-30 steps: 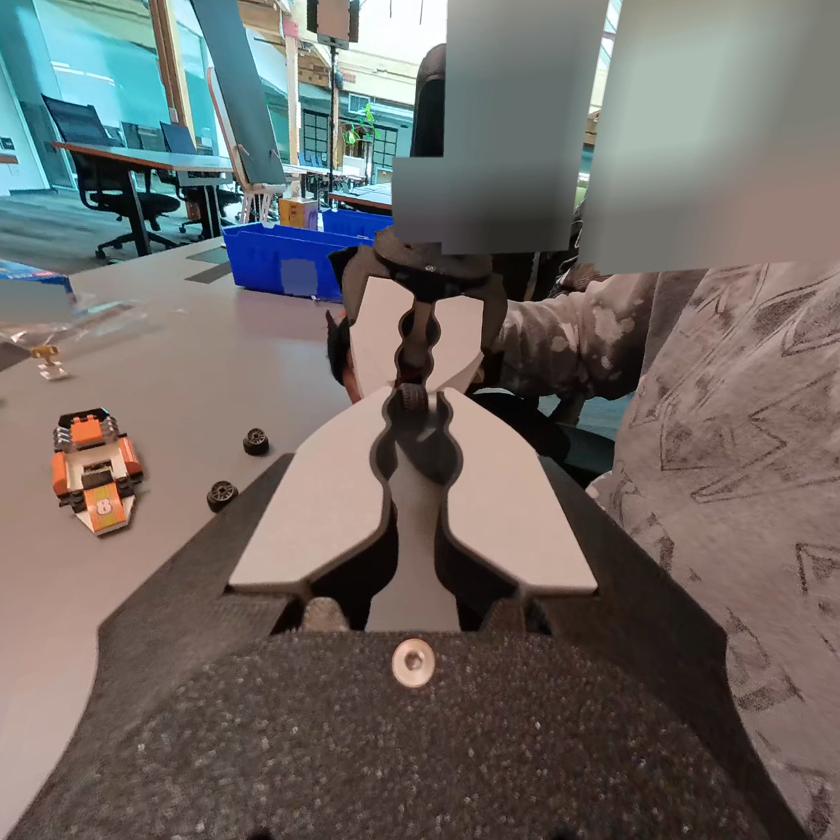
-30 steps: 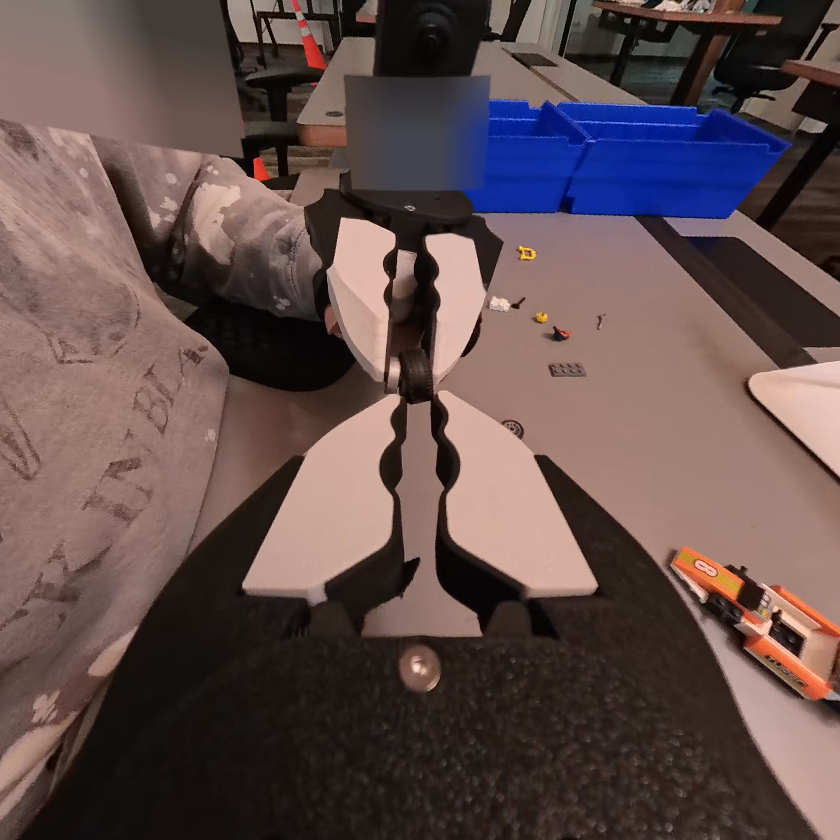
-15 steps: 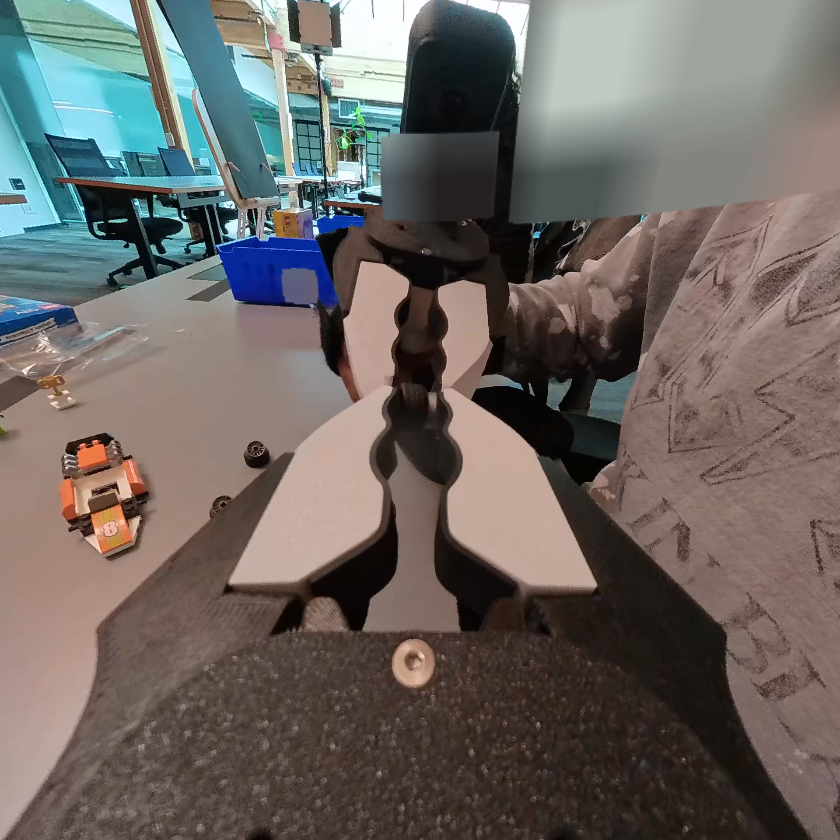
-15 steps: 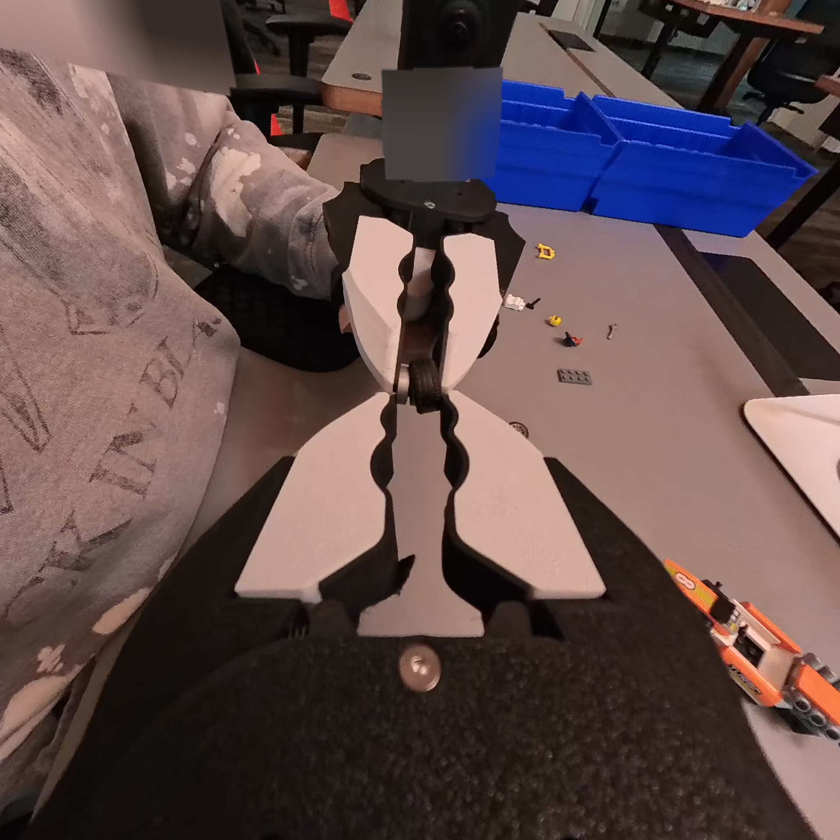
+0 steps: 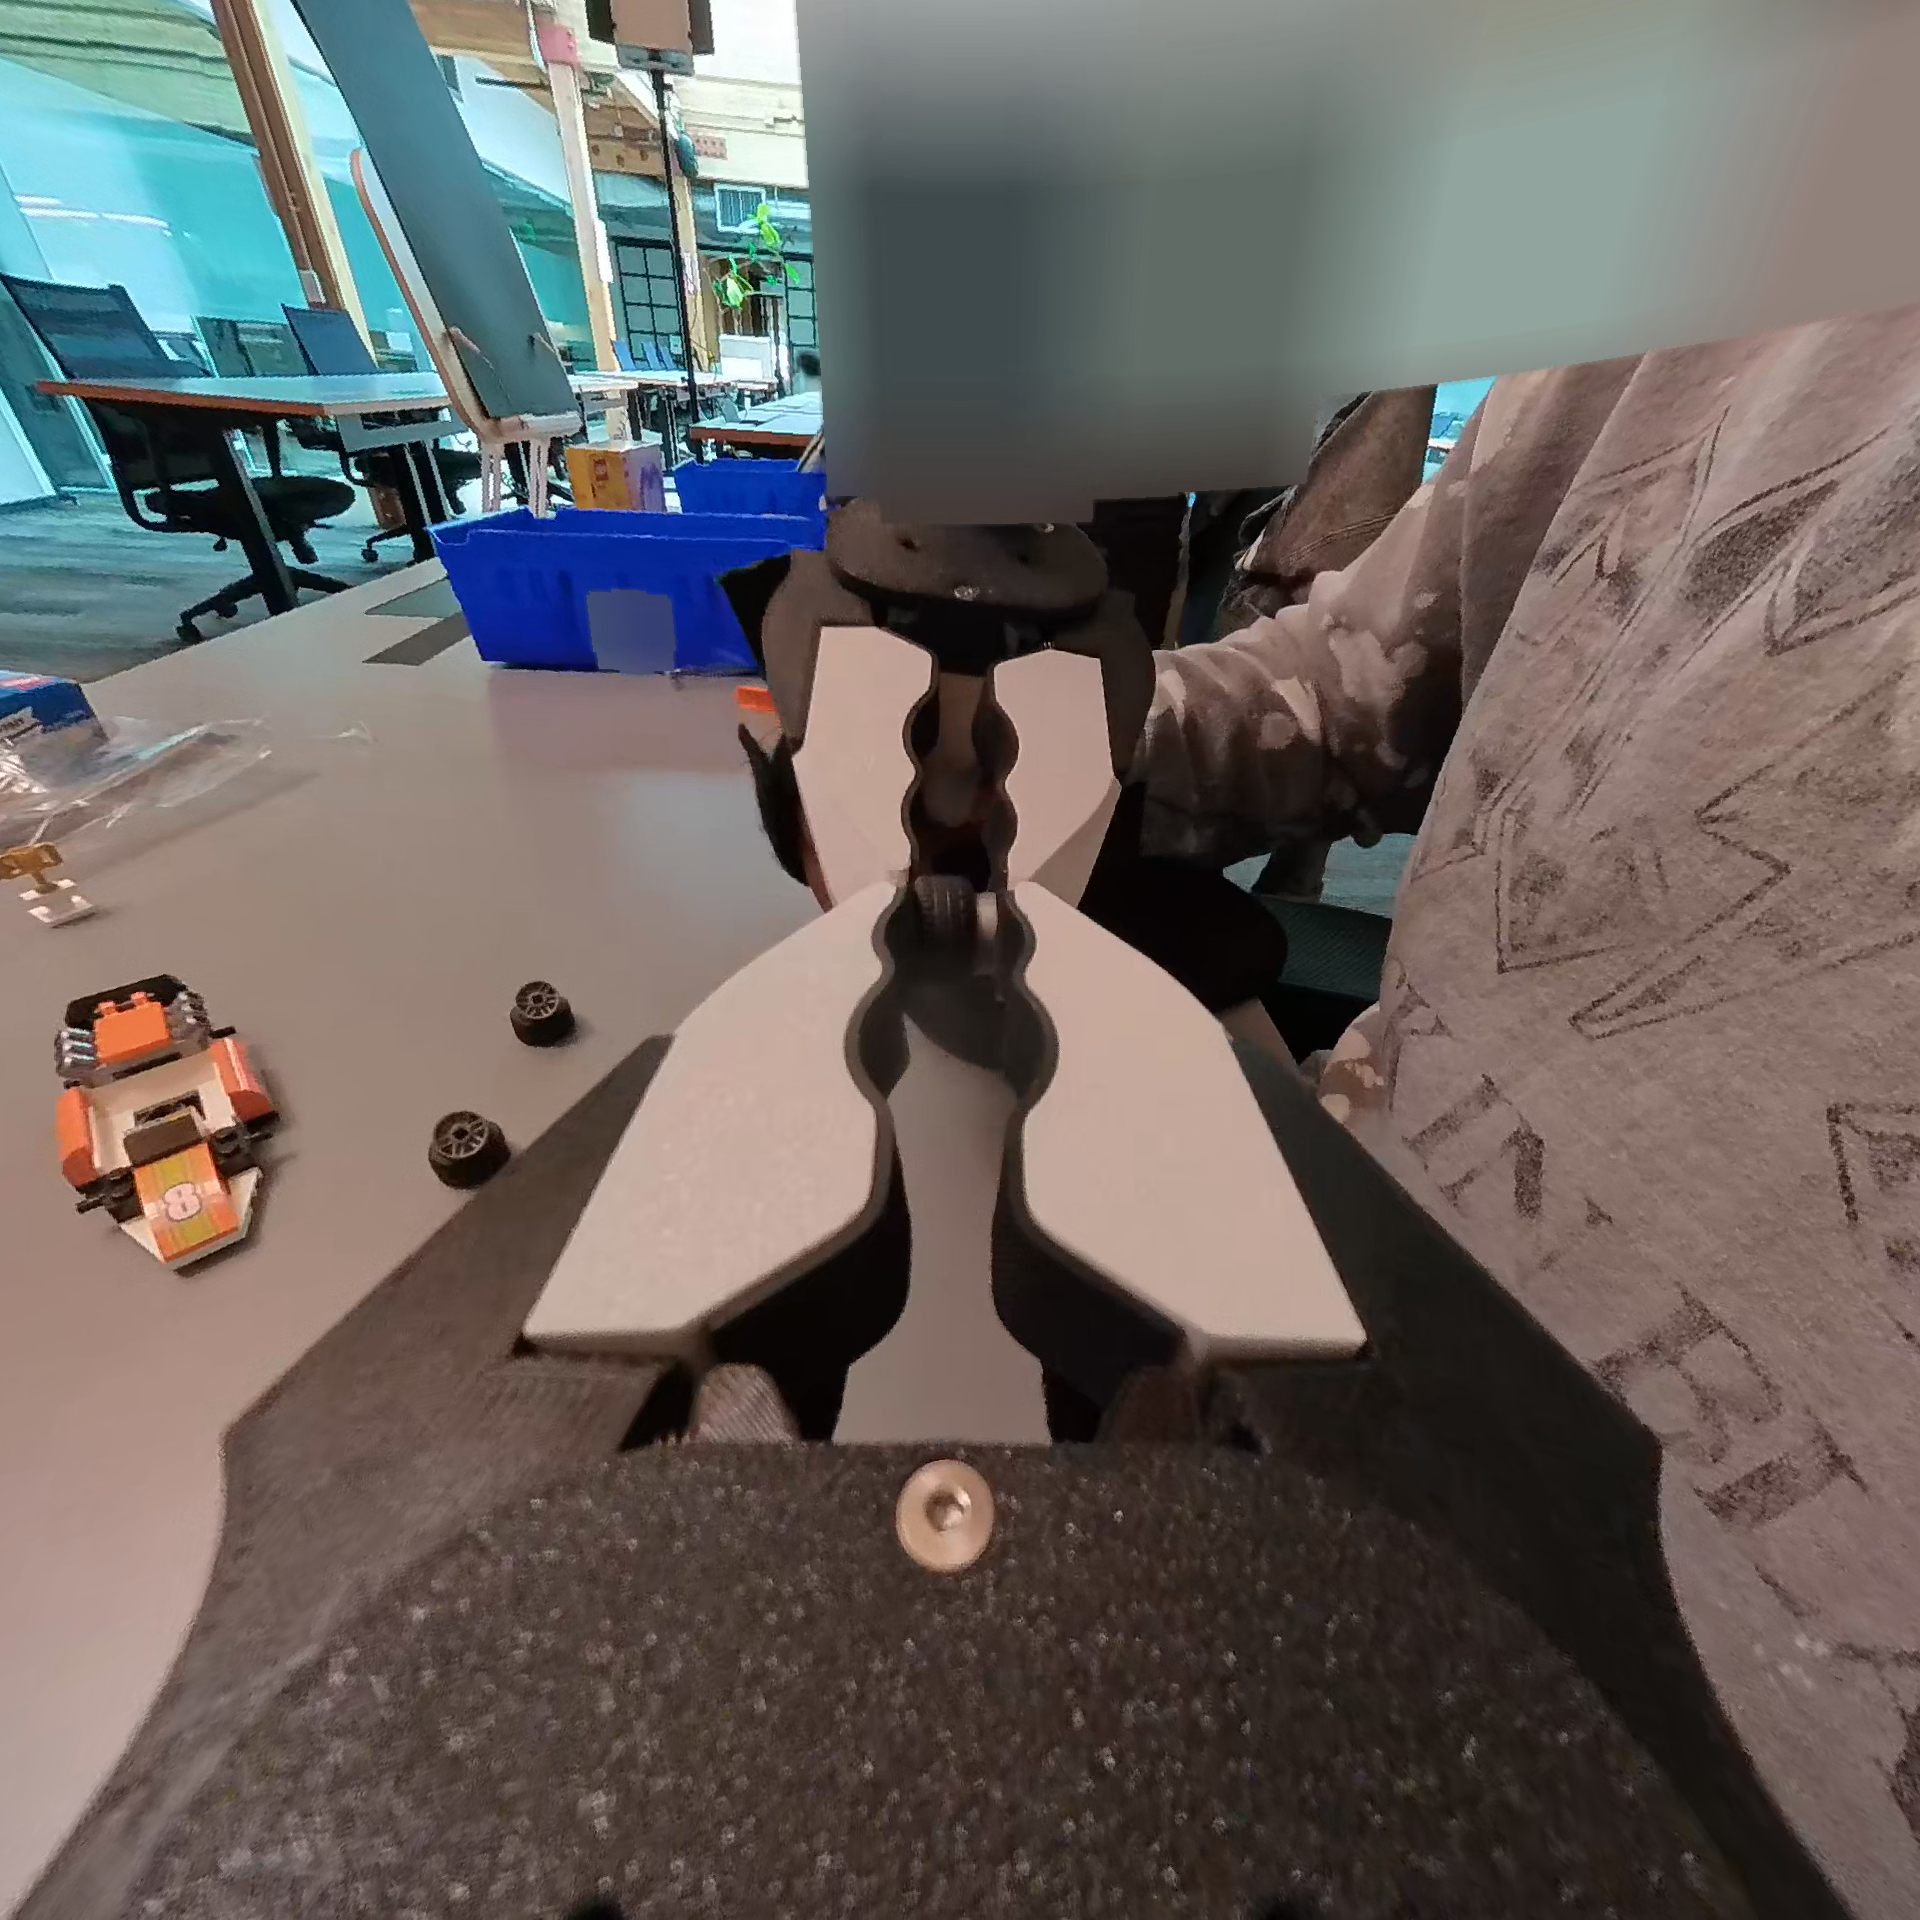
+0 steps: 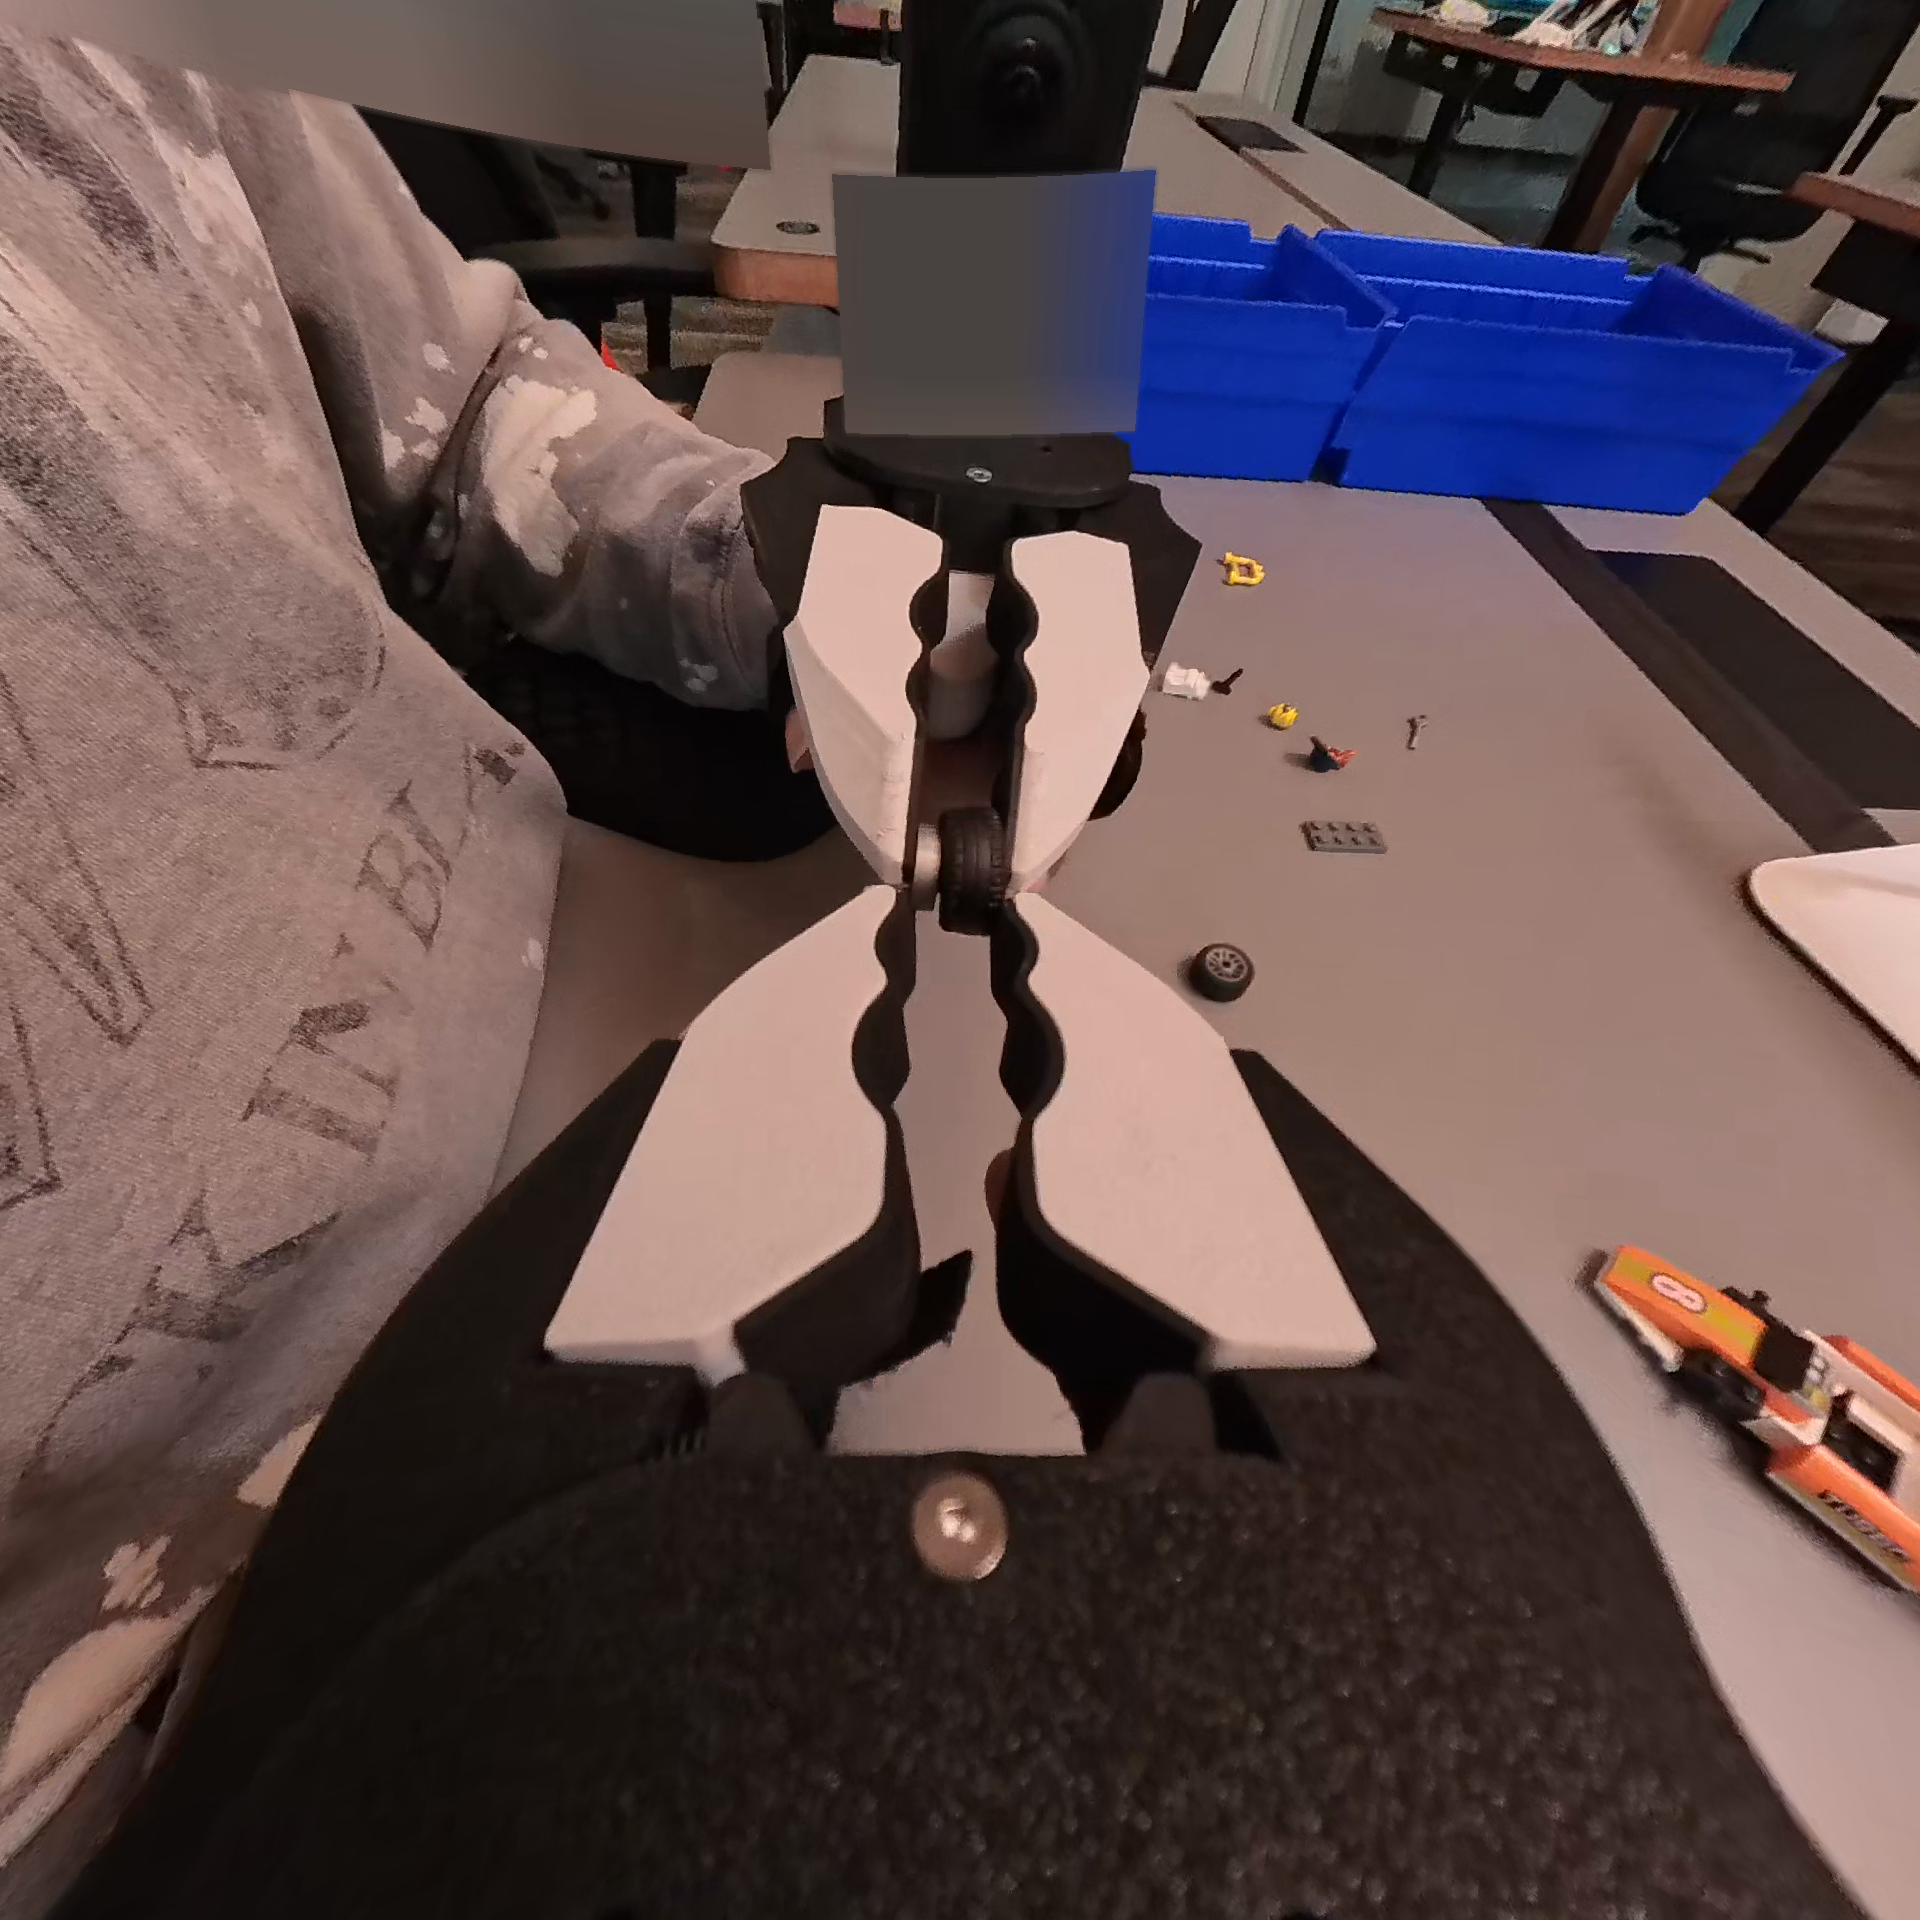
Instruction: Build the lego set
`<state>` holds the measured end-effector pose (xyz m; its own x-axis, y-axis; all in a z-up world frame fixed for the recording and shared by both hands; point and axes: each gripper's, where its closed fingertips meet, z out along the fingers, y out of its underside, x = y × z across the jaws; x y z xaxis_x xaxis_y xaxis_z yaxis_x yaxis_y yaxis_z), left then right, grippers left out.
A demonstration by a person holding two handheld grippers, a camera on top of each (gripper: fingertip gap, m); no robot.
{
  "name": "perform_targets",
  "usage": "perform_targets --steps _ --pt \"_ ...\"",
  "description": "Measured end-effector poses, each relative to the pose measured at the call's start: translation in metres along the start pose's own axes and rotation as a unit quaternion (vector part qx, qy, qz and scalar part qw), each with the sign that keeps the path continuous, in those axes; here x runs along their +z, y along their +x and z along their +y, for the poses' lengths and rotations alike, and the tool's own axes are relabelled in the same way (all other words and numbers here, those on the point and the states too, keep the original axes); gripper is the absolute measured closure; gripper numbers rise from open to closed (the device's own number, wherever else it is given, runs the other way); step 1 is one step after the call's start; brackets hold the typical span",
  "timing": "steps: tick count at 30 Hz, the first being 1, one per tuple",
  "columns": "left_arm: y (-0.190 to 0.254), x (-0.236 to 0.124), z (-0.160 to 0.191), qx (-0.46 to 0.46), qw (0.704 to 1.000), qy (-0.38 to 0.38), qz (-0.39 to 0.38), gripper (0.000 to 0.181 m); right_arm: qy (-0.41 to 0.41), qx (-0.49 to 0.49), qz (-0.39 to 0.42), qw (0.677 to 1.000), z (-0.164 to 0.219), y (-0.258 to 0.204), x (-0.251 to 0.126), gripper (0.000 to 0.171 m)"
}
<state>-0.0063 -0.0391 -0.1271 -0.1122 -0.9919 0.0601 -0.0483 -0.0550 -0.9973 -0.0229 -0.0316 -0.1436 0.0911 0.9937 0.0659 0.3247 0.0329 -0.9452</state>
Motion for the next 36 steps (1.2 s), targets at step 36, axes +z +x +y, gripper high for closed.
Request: perform_targets --steps 36 --pt "-0.008 0.000 0.018 -0.088 0.995 -0.051 -0.002 0.166 0.040 0.092 -0.020 0.995 0.014 0.000 0.000 0.156"
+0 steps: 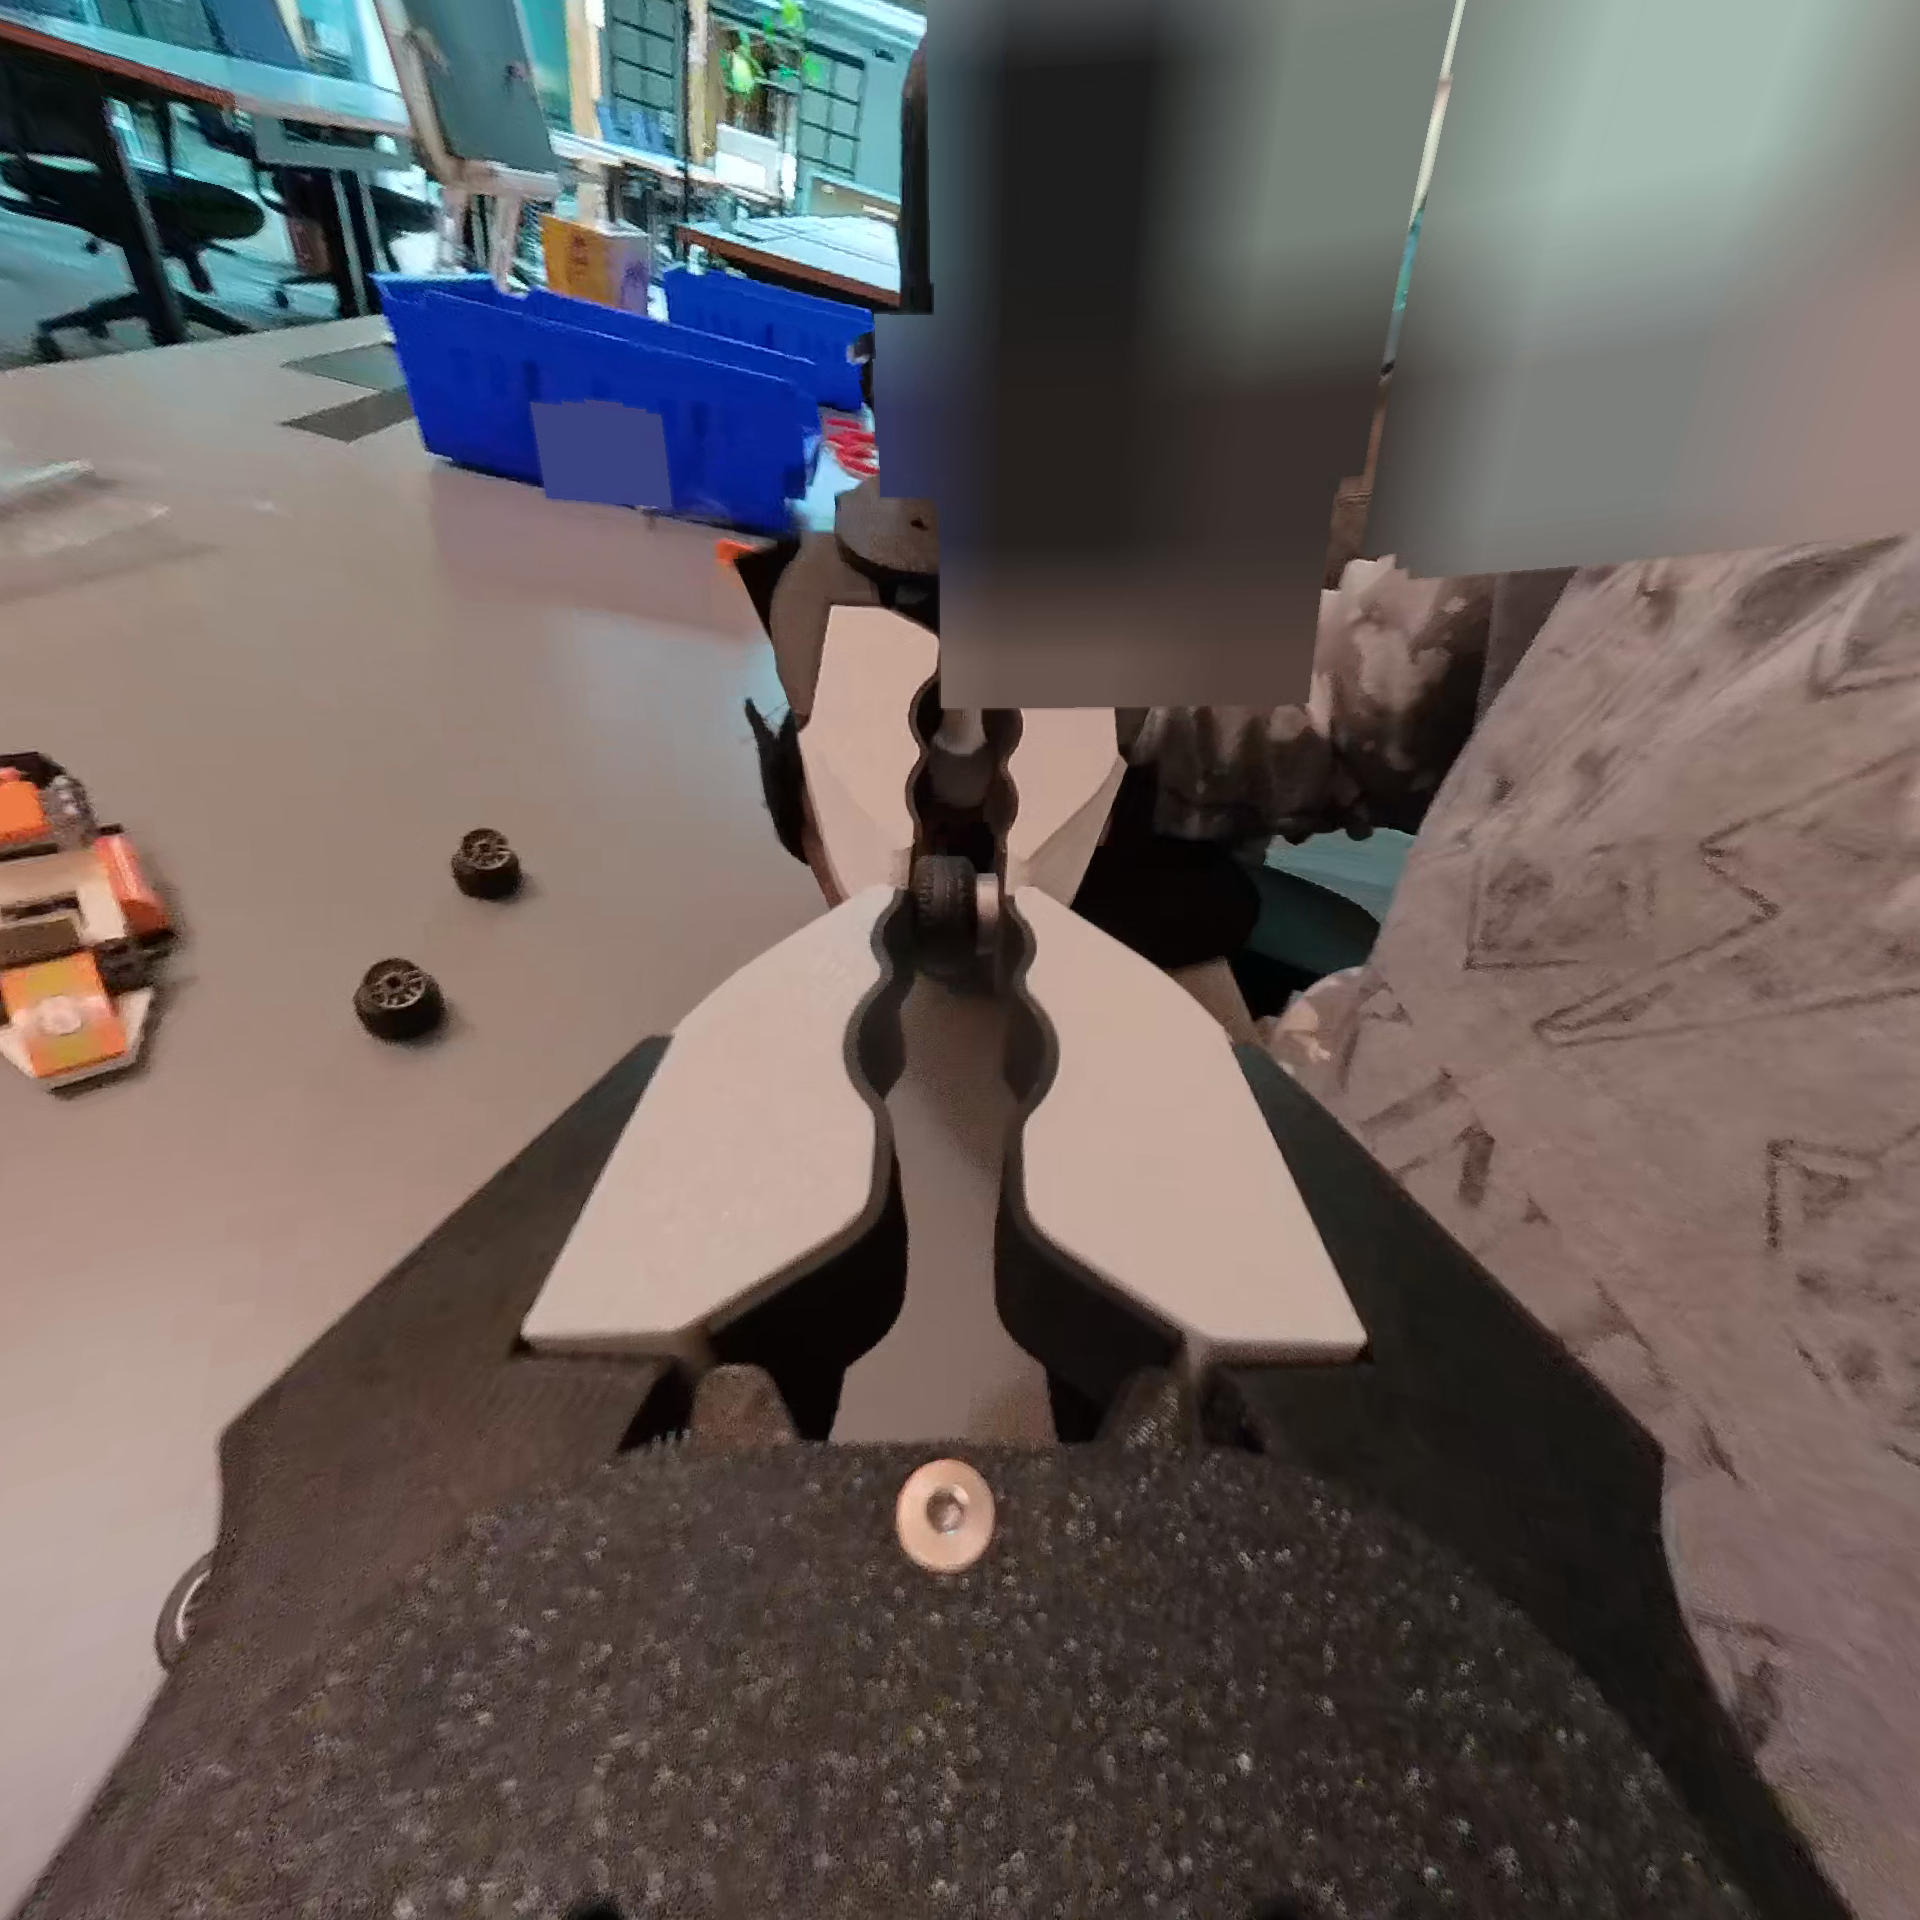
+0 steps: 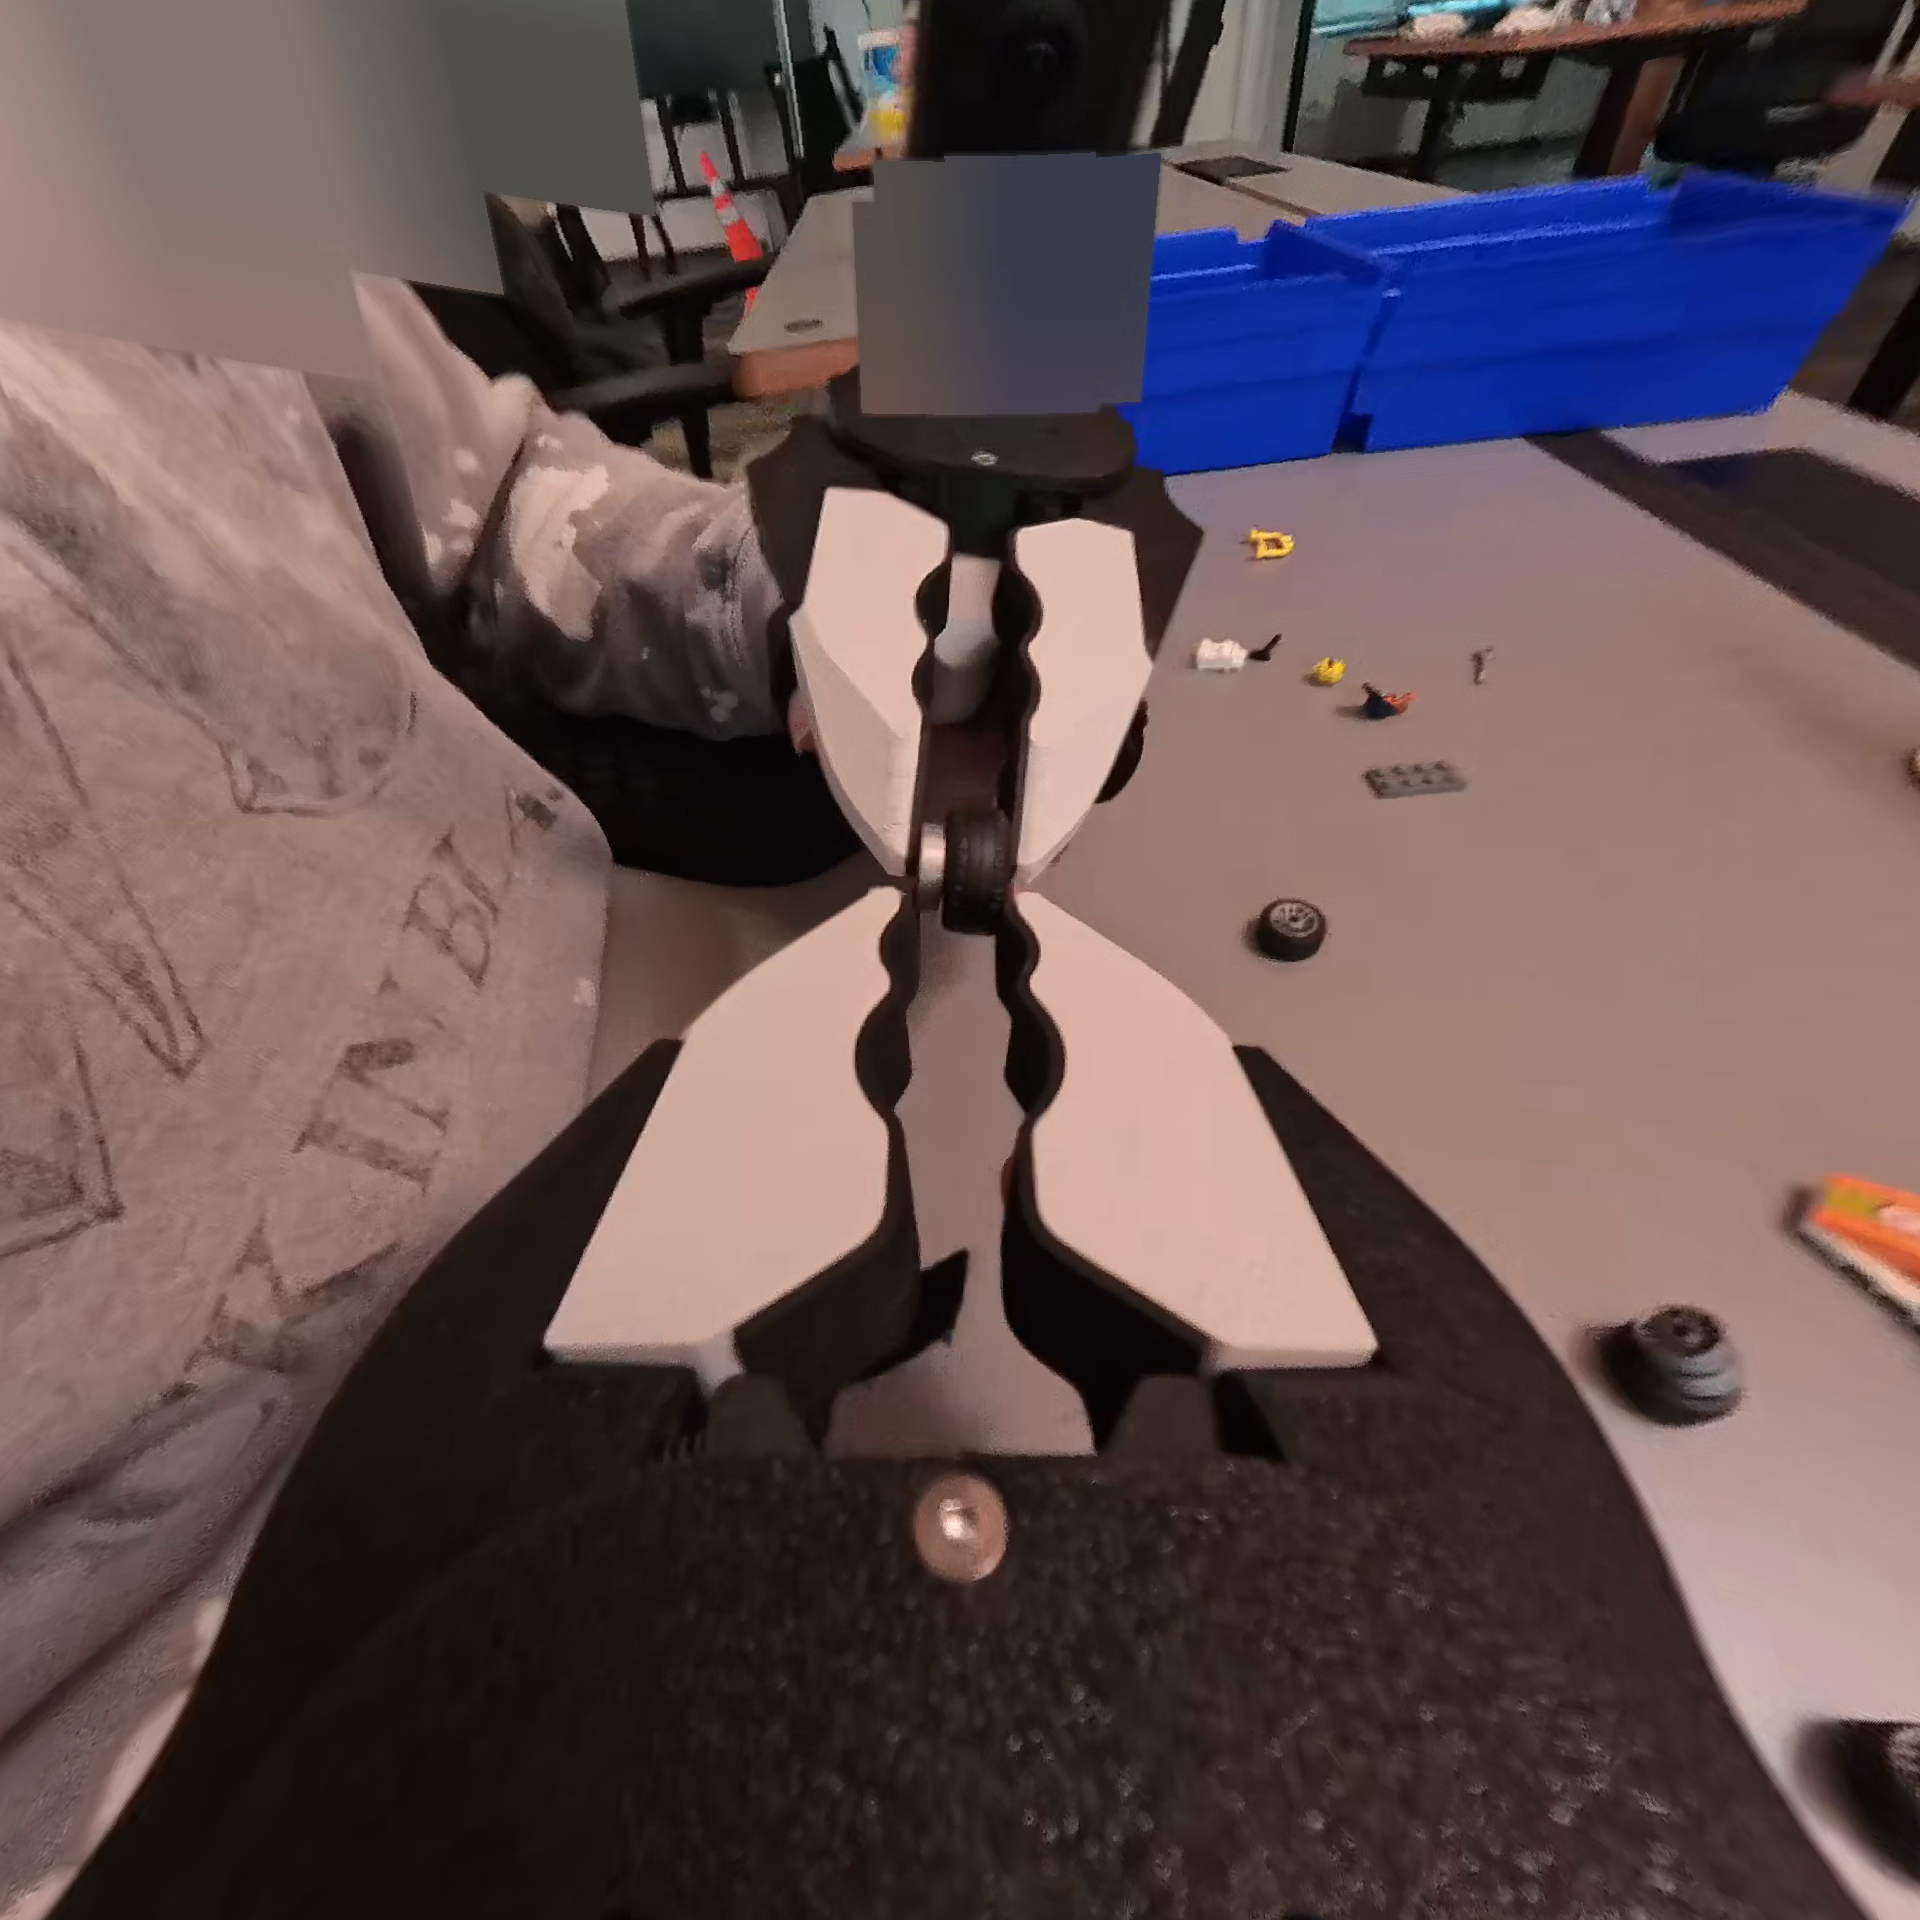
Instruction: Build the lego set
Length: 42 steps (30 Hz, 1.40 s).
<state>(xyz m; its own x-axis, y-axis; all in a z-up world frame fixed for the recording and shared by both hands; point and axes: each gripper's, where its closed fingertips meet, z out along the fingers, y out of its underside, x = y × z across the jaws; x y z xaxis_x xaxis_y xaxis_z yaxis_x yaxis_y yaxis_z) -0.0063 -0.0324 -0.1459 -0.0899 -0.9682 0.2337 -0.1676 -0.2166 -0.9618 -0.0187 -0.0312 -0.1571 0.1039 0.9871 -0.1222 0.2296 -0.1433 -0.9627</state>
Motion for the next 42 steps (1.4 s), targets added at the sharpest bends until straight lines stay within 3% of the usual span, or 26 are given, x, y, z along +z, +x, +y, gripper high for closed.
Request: perform_targets --steps 4,17,20,22,42 --pt "-0.002 -0.002 -0.006 -0.015 1.000 0.014 0.007 0.166 0.031 0.041 -0.016 0.999 -0.008 0.002 -0.005 0.156" --pt "0.004 -0.005 -0.007 0.016 1.000 0.010 -0.001 0.167 0.024 -0.004 -0.004 1.000 -0.013 -0.002 -0.004 0.156" --pt "0.003 -0.007 -0.008 0.027 0.999 0.009 -0.018 0.158 0.036 0.021 -0.005 0.999 -0.015 0.002 -0.007 0.156" --pt "0.000 -0.007 -0.007 0.032 0.999 0.000 -0.032 0.165 0.040 0.035 -0.013 0.998 -0.015 0.002 -0.008 0.157" --pt "-0.015 -0.003 0.001 -0.039 0.997 0.014 -0.059 0.170 0.049 0.049 0.032 0.997 -0.004 0.018 -0.009 0.158"
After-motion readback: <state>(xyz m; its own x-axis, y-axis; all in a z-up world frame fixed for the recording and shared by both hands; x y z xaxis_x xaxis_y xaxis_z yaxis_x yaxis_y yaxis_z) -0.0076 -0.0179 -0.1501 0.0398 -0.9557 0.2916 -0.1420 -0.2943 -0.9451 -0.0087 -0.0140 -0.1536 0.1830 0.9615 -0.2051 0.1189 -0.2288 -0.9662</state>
